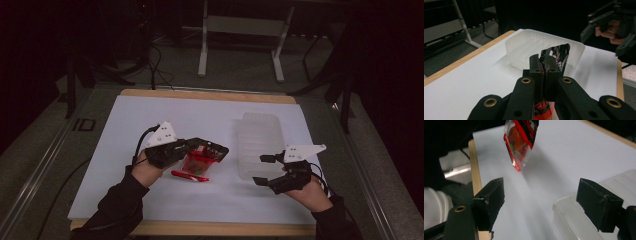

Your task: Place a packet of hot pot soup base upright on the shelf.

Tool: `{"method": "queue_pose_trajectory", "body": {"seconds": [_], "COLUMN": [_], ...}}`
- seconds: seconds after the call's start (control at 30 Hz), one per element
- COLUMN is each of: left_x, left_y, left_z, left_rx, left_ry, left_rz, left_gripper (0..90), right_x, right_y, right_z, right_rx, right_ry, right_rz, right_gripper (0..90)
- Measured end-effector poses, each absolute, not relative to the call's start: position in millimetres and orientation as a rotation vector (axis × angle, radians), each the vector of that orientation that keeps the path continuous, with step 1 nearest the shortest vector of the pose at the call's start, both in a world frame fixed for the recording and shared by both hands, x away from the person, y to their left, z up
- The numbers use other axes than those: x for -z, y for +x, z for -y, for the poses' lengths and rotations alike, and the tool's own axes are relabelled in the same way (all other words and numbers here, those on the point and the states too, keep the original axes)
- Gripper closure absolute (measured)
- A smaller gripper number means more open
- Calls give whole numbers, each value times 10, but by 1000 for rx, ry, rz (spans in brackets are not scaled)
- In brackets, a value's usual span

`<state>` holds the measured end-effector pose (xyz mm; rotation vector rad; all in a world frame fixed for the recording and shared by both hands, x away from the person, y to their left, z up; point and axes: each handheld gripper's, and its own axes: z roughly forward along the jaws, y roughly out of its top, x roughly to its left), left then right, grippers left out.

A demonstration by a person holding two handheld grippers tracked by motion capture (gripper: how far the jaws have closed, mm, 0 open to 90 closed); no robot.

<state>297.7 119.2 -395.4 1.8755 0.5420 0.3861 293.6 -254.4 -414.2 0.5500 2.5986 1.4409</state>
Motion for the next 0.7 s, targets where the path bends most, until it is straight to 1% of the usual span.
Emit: {"method": "queue_pose_trajectory", "body": {"seconds": [0.1, 0.4, 0.47, 0.57, 0.67, 0.7], "left_x": [3982, 3991, 3999, 4007, 4023, 4030], "left_y": [2958, 2925, 2924, 2913, 2909, 2910], "left_z": [-1159, -1098, -1090, -1074, -1058, -1054], "left_rx": [-378, -368, -350, -343, -338, -338], "left_ry": [1885, 1888, 1887, 1884, 1893, 1893], "left_rz": [-532, -502, -498, -487, -480, -480], "left_gripper": [887, 887, 887, 886, 887, 887], "right_x": [4100, 4030, 4023, 4007, 3975, 3959], "right_y": [2997, 3128, 3137, 3162, 3192, 3196], "right_z": [2439, 2128, 2052, 1970, 1919, 1904], "right_rx": [-1371, -1221, -1178, -1127, -1117, -1117], "right_ry": [509, 449, 428, 400, 375, 351], "right_rz": [-2671, -2778, -2813, -2855, -2879, -2885], "right_gripper": [250, 251, 269, 269, 304, 328]}}
